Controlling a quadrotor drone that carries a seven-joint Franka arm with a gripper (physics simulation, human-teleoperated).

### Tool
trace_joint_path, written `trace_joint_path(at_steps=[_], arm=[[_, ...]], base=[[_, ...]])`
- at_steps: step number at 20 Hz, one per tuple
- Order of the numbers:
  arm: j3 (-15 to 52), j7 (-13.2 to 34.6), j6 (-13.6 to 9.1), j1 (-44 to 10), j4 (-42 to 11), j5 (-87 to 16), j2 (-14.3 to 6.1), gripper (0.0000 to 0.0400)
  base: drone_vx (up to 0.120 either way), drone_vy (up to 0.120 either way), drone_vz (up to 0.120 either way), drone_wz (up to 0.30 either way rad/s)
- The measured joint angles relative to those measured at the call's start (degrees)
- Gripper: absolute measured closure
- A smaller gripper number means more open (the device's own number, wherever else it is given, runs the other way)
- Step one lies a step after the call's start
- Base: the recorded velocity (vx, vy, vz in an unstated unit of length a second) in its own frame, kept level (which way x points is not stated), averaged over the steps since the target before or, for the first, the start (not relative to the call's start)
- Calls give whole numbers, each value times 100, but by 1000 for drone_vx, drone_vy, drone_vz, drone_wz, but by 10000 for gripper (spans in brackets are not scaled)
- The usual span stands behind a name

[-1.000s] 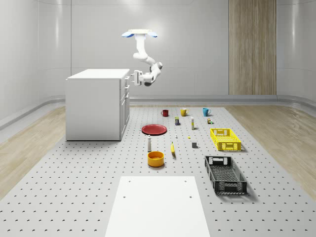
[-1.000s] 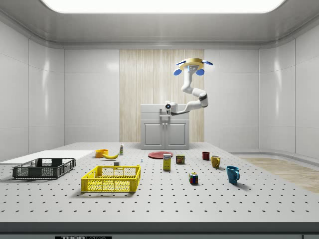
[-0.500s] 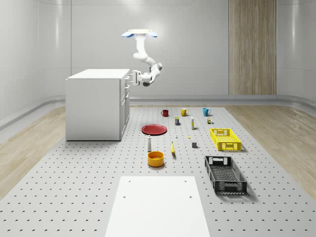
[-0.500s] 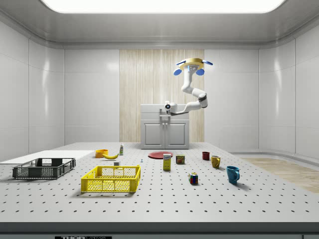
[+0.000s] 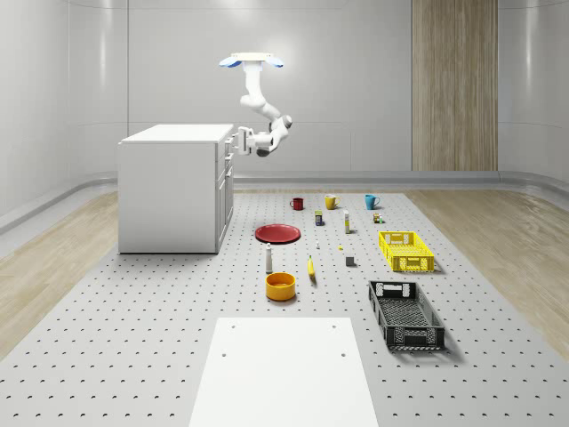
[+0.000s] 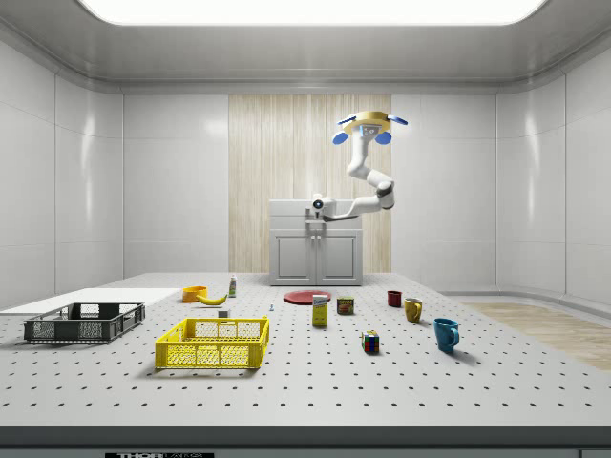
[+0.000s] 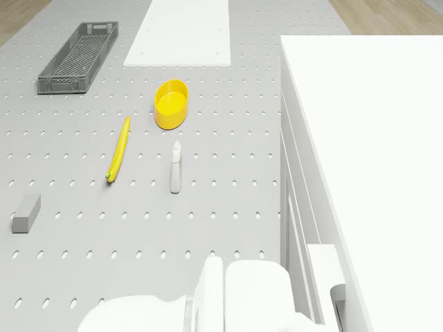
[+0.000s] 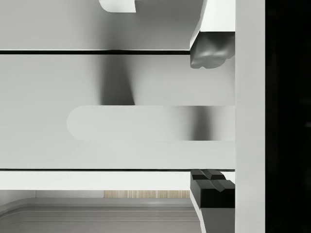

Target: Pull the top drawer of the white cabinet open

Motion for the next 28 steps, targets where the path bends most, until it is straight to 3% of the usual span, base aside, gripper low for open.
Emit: trace_joint_path(at_steps=[28], arm=[[70,-193,27,-10,-24,214,188,95]], base=[[0,0,0,0]])
